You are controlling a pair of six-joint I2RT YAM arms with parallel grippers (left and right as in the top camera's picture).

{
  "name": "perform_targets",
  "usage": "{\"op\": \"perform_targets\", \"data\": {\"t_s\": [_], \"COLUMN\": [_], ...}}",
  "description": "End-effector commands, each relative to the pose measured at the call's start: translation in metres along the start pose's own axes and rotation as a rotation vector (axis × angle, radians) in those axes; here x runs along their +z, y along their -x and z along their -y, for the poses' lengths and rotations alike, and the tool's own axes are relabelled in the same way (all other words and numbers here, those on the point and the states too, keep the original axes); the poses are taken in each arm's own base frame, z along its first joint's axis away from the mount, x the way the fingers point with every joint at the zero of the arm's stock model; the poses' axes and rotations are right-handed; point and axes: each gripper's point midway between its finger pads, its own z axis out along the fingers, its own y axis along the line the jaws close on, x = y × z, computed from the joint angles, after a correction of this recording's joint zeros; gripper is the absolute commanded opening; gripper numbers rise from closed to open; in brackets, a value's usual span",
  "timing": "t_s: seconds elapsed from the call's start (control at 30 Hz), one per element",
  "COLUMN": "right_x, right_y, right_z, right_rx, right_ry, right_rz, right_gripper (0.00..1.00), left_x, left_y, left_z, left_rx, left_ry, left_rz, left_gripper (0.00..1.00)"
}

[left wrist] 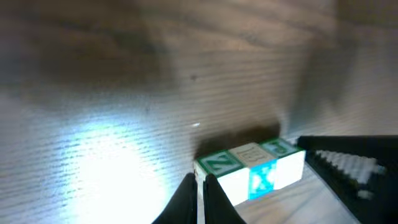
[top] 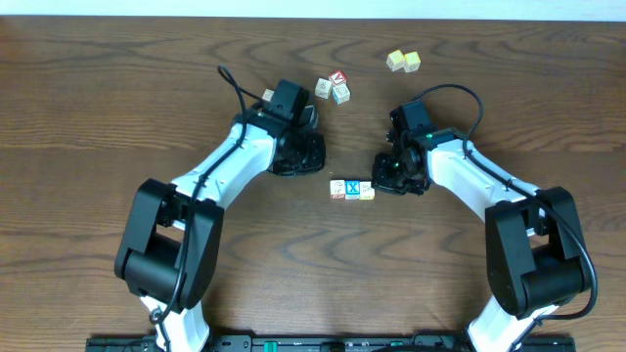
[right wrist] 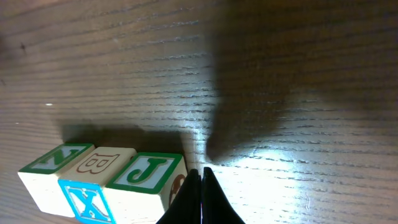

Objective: Lift 3 blocks

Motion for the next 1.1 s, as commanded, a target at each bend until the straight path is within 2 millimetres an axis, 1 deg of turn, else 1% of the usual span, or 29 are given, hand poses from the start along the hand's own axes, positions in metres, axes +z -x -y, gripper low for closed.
{"op": "perform_targets", "data": {"t_s": [0.0,0.1,0.23,0.3,0.37,0.63,0.8,0.87,1.07], "right_x": [0.000,0.000,0.000,0.000,0.000,0.000,0.000,0.000,0.000], "right_y": [-0.001,0.000,0.000,-0.001,-0.001,-0.001,-0.001,-0.001,-0.002], "right_z": [-0.001,-0.001,-0.001,-0.001,-0.001,-0.001,-0.001,-0.001,0.000], "right_rx": [0.005,0.007,0.008,0.008,0.009,0.008,0.008,0.008,0.009], "right_ry": [-0.007,-0.006,-0.006,-0.007,-0.008,-0.008,-0.008,-0.008,-0.009], "right_rz": [0.011,0.013,0.012,0.009,0.008,0.009,0.009,0.009,0.006], "right_gripper": [0.01,0.01,0.01,0.01,0.01,0.01,0.01,0.01,0.01], "left_x": [-0.028,-0.027,-0.013,-0.005,0.008,0.033,0.040,0.041,0.042], "left_y": [0.017,0.016,0.012,0.011,0.008,-0.001,-0.008,-0.008,-0.008], "left_z": [0.010,0.016,0.029,0.028,0.024,0.025,0.030,0.033,0.033], "left_rx": [0.082,0.113,0.132,0.118,0.105,0.122,0.143,0.151,0.150], "left_ry": [0.168,0.221,0.213,0.221,0.245,0.247,0.247,0.242,0.242], "left_rz": [0.110,0.139,0.144,0.139,0.124,0.086,0.071,0.075,0.074], "left_gripper": [0.07,0.07,0.07,0.07,0.07,0.07,0.06,0.07,0.07]}}
